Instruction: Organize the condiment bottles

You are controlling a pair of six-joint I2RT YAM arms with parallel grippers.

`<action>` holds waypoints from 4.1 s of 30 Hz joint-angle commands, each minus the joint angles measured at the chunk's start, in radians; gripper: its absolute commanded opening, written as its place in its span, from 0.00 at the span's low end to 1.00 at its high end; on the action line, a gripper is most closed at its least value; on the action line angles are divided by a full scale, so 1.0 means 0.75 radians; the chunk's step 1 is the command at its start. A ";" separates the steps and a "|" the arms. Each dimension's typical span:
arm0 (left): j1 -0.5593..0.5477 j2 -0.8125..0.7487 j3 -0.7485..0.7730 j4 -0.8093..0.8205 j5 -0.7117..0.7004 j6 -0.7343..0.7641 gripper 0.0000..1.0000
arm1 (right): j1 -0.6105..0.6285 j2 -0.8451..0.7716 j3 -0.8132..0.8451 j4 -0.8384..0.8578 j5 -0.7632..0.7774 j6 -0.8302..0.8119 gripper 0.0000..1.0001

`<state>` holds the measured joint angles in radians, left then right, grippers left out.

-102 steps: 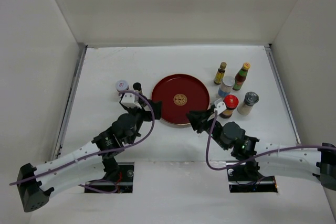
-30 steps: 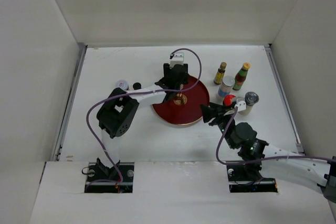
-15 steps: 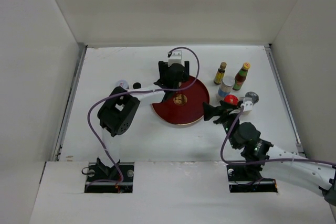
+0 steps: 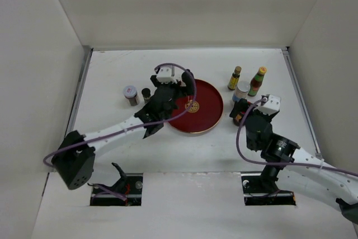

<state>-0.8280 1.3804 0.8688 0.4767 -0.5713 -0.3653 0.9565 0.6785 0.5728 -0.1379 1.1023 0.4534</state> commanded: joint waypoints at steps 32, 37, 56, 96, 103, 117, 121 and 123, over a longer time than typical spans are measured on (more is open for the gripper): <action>-0.136 -0.576 -0.713 0.193 0.062 -0.180 0.98 | -0.614 0.488 0.040 -0.014 -0.645 0.093 0.72; -0.118 -0.574 -0.715 0.195 0.070 -0.178 0.98 | -0.608 0.443 0.052 -0.045 -0.674 0.068 0.52; 0.019 -0.603 -0.772 0.223 0.124 -0.194 0.98 | -0.383 0.796 0.545 0.314 -0.862 -0.062 0.51; 0.062 -0.648 -0.819 0.232 0.166 -0.208 0.98 | -0.714 0.724 0.535 0.133 -0.779 -0.105 1.00; 0.064 -0.613 -0.811 0.256 0.166 -0.215 0.98 | -0.798 0.815 0.480 0.067 -0.803 -0.124 1.00; 0.093 -0.593 -0.811 0.260 0.183 -0.217 0.98 | -0.855 1.018 0.519 0.080 -0.874 -0.110 0.69; 0.089 -0.599 -0.815 0.260 0.183 -0.217 0.98 | -0.847 0.894 0.513 0.084 -0.811 -0.105 0.49; 0.091 -0.603 -0.817 0.260 0.177 -0.217 0.98 | -0.794 0.798 0.519 0.092 -0.758 -0.124 0.49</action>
<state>-0.7616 0.9390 0.2543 0.6109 -0.4438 -0.5182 0.3233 1.4151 0.9329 -0.1322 0.4683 0.3687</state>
